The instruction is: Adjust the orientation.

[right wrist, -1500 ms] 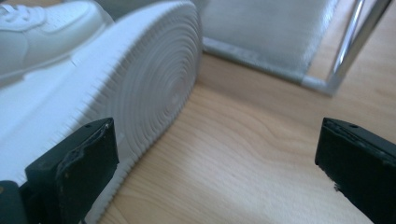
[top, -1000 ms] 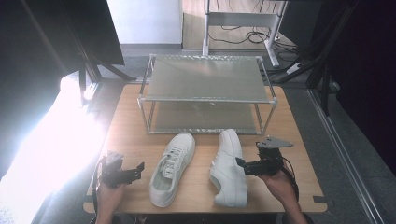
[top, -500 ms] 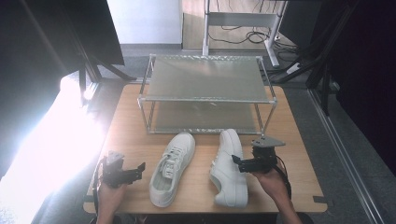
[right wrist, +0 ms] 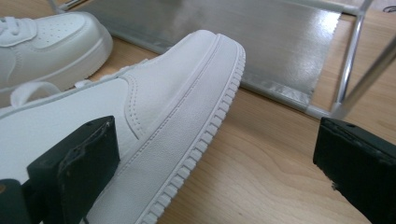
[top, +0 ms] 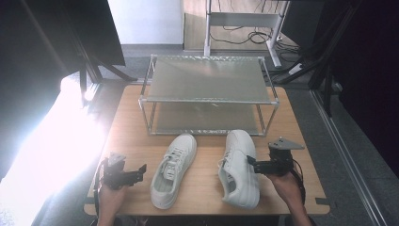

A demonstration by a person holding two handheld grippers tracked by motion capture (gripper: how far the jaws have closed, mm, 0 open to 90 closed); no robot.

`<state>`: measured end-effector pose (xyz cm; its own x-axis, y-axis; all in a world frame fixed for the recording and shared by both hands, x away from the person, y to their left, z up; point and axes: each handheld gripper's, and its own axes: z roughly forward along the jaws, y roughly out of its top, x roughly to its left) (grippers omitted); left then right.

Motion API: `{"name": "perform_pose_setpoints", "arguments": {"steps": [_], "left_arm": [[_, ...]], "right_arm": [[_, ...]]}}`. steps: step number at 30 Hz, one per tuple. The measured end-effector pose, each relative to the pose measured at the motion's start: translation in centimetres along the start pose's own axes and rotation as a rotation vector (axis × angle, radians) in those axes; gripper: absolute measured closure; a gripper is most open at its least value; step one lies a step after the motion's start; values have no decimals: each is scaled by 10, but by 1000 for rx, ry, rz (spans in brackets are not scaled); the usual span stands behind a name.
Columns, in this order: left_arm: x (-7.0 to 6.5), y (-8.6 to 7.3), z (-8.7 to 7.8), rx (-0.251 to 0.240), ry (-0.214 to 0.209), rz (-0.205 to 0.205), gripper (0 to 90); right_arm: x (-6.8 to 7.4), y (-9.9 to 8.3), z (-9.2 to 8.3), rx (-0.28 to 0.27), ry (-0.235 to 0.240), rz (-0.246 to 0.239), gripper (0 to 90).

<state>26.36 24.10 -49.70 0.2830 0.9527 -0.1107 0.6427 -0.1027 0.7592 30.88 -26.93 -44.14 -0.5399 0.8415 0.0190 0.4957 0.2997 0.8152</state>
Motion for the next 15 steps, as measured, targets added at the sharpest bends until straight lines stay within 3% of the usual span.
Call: {"name": "perform_pose_setpoints", "arguments": {"steps": [7, 15], "left_arm": [[0, 0, 0, 2, 0, 0, 0], [0, 0, 1, 5, -3, -1, 0]], "right_arm": [[-10, -5, -5, 11, -15, 19, 5], [-24, -15, -10, 38, -64, 29, 10]]}}
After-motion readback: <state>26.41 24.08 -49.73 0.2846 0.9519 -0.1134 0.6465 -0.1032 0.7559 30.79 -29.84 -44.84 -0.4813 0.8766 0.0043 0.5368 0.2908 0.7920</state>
